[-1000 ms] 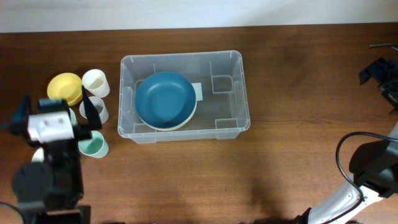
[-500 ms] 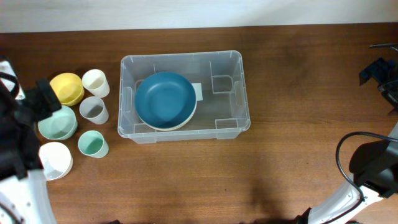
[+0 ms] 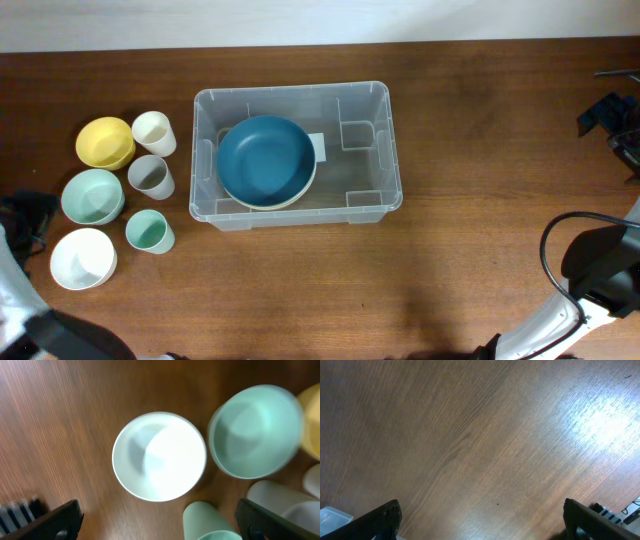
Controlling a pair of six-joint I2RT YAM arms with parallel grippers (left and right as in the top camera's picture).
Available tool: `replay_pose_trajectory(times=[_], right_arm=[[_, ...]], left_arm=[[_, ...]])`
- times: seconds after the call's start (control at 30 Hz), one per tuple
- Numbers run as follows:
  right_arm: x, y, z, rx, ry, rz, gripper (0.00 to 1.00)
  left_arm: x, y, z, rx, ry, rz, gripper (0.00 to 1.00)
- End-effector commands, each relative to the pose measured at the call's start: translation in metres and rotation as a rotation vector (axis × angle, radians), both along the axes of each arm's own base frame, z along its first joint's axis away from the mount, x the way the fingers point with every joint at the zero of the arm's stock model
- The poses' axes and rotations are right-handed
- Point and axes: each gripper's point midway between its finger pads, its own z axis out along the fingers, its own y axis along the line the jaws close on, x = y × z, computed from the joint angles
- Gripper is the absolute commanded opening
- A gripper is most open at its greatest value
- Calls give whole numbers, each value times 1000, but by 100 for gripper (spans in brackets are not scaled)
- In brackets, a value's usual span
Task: Pack container
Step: 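Move the left gripper to the white bowl at front left and grasp its rim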
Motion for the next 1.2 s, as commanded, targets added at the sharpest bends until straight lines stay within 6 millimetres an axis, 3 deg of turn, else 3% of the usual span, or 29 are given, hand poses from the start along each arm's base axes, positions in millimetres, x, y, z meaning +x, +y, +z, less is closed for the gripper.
replay_pose_trajectory(times=[0.0,0.23,0.5,0.7,0.9,1.17], right_arm=[[-1,0,0,3,2,2,99],[-1,0,0,3,2,2,99],[-1,0,0,3,2,2,99],[-1,0,0,3,2,2,99],[-1,0,0,3,2,2,99],[-1,0,0,3,2,2,99]], left_arm=[[0,-8,-32,-149,40,54,99],[-1,-8,-66,-223,120,59,99],[-9,-7,-75,-238,158,76,99],[-34,-2,-83,-254,208,131,99],[-49,-2,-104,-277,210,173,99],[-46,8,-117,-225,184,174,98]])
